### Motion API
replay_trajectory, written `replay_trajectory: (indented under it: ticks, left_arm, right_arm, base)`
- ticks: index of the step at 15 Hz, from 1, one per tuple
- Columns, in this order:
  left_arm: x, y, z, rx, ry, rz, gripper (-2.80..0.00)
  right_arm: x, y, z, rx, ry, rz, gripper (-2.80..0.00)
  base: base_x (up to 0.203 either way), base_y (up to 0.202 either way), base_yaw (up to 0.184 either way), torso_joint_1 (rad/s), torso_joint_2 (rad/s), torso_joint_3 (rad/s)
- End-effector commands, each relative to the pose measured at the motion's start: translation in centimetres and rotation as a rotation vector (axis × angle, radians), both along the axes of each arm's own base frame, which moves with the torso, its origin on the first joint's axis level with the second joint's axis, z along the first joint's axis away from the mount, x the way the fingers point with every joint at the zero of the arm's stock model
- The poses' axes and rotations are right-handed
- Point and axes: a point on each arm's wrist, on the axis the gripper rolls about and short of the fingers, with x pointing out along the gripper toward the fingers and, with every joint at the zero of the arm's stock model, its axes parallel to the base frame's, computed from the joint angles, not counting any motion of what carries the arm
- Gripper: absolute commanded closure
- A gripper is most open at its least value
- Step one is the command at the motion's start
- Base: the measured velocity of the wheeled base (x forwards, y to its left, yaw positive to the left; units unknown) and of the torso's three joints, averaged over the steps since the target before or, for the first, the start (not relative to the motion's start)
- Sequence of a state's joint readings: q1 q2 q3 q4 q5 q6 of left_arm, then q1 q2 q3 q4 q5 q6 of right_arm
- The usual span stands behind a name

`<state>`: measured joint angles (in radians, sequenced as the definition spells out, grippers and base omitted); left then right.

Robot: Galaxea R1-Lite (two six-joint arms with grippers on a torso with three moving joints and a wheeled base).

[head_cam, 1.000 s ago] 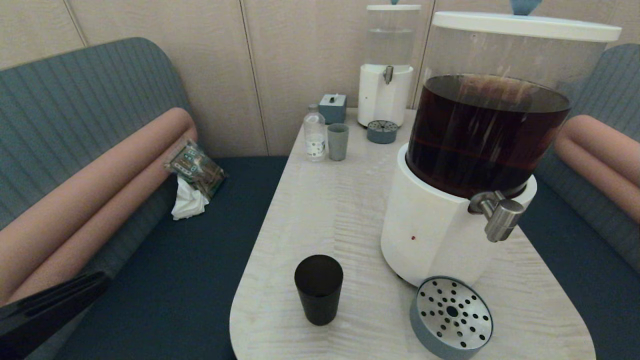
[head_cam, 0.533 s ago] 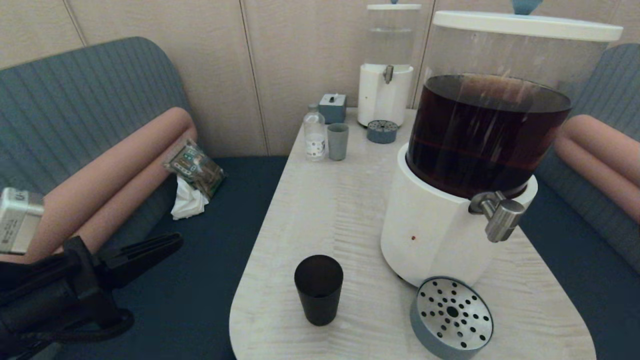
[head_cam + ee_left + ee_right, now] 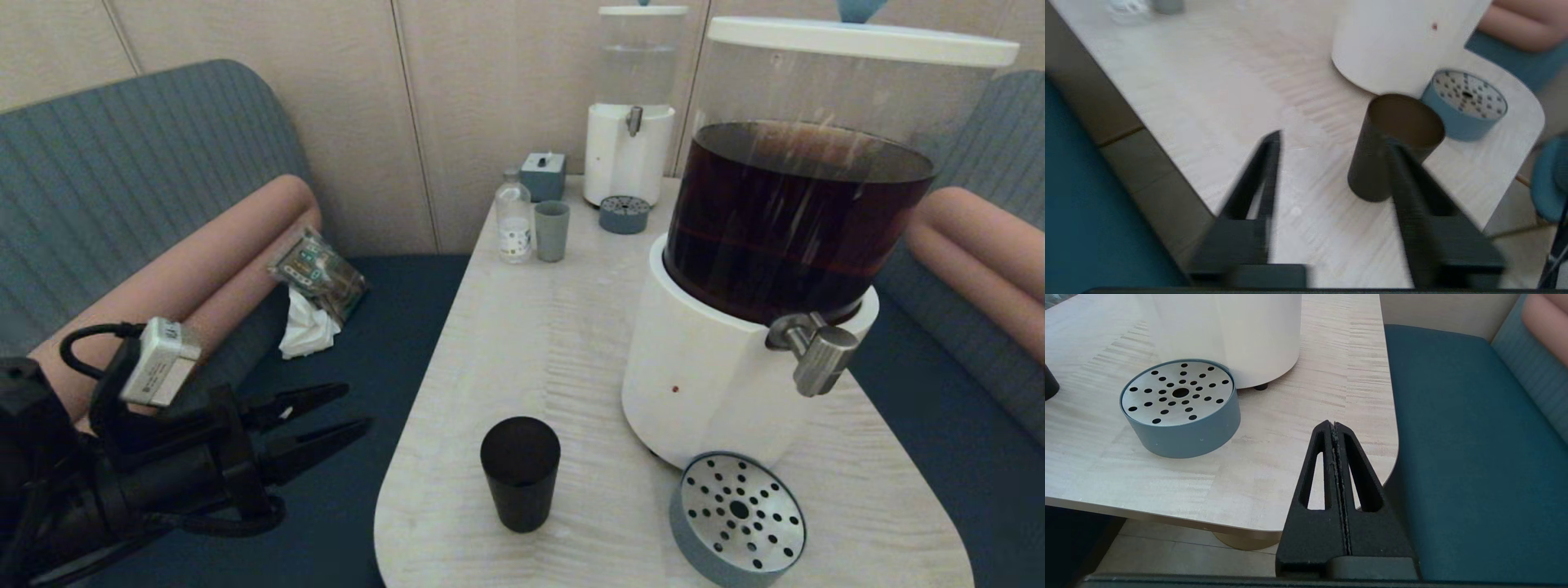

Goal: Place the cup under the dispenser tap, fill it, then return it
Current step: Pick up the cup

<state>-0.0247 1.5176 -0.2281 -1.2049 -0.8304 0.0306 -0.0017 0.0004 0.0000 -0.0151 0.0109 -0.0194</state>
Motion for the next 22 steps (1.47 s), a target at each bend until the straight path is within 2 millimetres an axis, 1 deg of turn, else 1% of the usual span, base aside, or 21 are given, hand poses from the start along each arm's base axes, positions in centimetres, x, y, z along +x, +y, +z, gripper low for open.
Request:
replay_trajectory:
  ticks: [1,2,4,6,8,9,11,13,15,17,20,22]
  left_arm:
    - [1.2,-0.1,-2.0,0.014,0.062,-0.013,-2.80]
    - [1.1,-0.1,-2.5,0.028,0.055,-0.011,-2.80]
    - [0.8,-0.1,-2.8,0.037,0.049,0.026,-2.80]
    - [0.3,0.0,-3.6,0.054,0.047,0.032,-2.80]
    - [-0.1,-0.2,-4.3,0.071,-0.001,0.016,-2.80]
    - [0.0,-0.6,-4.9,0.072,0.011,-0.012,-2.80]
    - [0.7,-1.1,-6.8,0.071,0.103,-0.074,-2.80]
    - [0.4,-1.4,-7.2,0.049,0.123,-0.192,-2.80]
    - [0.5,-1.5,-7.8,0.038,0.151,-0.235,-2.80]
    - [1.0,-1.6,-8.3,0.013,0.164,-0.328,-2.80]
    - [2.8,-1.8,-8.2,0.015,0.120,-0.341,-2.80]
    - [4.5,-1.9,-8.4,0.023,0.082,-0.345,-2.80]
  right_arm:
    - [0.0,0.0,-0.1,-0.001,0.002,0.000,0.00]
    - [0.0,0.0,-0.1,-0.001,0.002,0.000,0.00]
    - [0.0,0.0,-0.1,-0.001,0.002,0.000,0.00]
    - [0.0,0.0,-0.1,-0.001,0.002,0.000,0.00]
    - [0.0,0.0,-0.1,-0.001,0.002,0.000,0.00]
    - [0.0,0.0,-0.1,-0.001,0.002,0.000,0.00]
    - [0.0,0.0,-0.1,-0.001,0.002,0.000,0.00]
    - [0.0,0.0,-0.1,-0.001,0.002,0.000,0.00]
    - [0.0,0.0,-0.1,-0.001,0.002,0.000,0.00]
    - [0.0,0.0,-0.1,-0.001,0.002,0.000,0.00]
    - [0.0,0.0,-0.1,-0.001,0.002,0.000,0.00]
    - [0.0,0.0,-0.1,-0.001,0.002,0.000,0.00]
  base:
    - [0.000,0.000,0.000,0.000,0.00,0.000]
    - [0.000,0.000,0.000,0.000,0.00,0.000]
    - [0.000,0.000,0.000,0.000,0.00,0.000]
    - [0.000,0.000,0.000,0.000,0.00,0.000]
    - [0.000,0.000,0.000,0.000,0.00,0.000]
    - [0.000,0.000,0.000,0.000,0.00,0.000]
    - [0.000,0.000,0.000,0.000,0.00,0.000]
    - [0.000,0.000,0.000,0.000,0.00,0.000]
    - [0.000,0.000,0.000,0.000,0.00,0.000]
    - [0.000,0.000,0.000,0.000,0.00,0.000]
    - [0.000,0.000,0.000,0.000,0.00,0.000]
    - [0.000,0.000,0.000,0.000,0.00,0.000]
